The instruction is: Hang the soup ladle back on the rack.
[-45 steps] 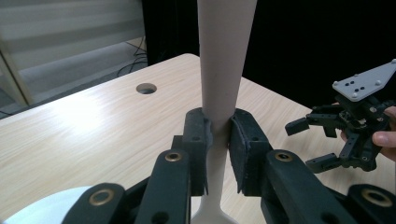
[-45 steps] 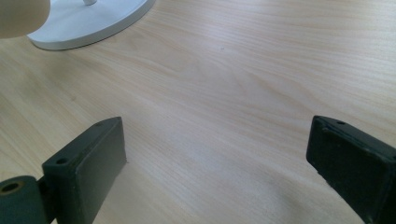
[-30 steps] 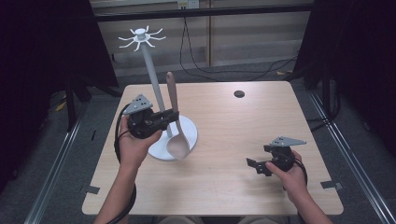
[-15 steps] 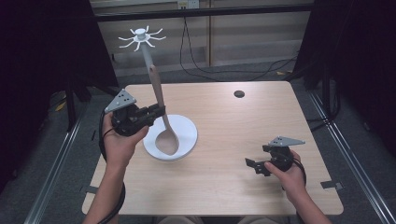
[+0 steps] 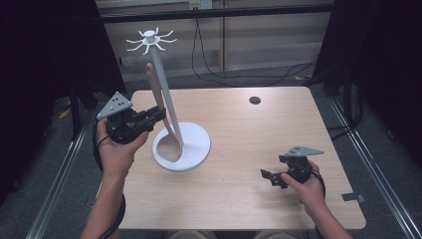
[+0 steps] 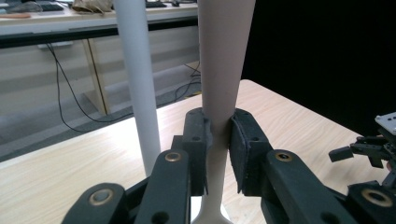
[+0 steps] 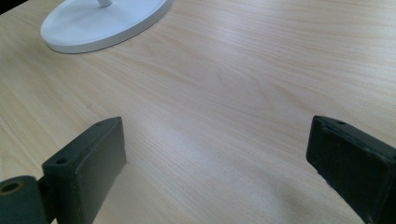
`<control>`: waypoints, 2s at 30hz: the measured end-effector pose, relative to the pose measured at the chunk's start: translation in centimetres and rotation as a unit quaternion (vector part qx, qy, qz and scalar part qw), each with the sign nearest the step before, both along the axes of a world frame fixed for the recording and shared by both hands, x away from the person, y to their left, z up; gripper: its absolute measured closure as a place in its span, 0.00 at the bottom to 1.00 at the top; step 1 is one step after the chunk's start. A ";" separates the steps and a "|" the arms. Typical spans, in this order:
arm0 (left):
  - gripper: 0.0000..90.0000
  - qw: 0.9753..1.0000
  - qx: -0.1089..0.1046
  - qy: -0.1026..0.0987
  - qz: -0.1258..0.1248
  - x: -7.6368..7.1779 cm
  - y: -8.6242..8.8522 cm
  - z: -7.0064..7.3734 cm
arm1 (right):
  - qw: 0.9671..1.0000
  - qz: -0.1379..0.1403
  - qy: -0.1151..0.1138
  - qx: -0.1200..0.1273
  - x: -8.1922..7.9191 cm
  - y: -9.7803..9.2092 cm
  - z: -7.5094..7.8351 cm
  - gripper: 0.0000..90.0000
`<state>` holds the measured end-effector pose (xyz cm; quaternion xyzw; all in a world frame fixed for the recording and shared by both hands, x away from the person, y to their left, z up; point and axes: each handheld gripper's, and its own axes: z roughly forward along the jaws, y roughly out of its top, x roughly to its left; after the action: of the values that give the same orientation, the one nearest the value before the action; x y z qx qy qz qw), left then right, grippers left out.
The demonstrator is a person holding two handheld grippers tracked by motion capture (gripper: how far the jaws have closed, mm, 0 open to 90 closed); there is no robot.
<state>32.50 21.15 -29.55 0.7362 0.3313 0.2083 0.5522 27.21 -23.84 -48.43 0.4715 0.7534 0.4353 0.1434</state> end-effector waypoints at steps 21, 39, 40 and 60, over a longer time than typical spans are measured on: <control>0.86 0.999 -0.003 -0.017 0.030 0.2 0.1 1.6 | 1.000 0.002 0.002 0.004 0.0 0.2 0.0 0.05; 0.86 0.997 0.020 -0.020 0.072 0.7 -0.2 1.8 | 1.000 0.009 0.003 0.006 0.0 0.3 0.0 0.05; 0.86 0.997 0.020 -0.021 0.074 0.8 -0.3 1.8 | 1.000 0.009 0.003 0.006 0.0 0.4 0.0 0.05; 0.86 0.995 0.016 -0.012 0.096 2.2 -0.9 1.3 | 1.000 0.013 0.004 0.005 0.0 0.4 -0.1 0.05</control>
<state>34.70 20.22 -28.21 0.7075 0.3903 0.2739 0.5216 27.22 -23.46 -48.51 0.4638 0.7582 0.4388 0.1323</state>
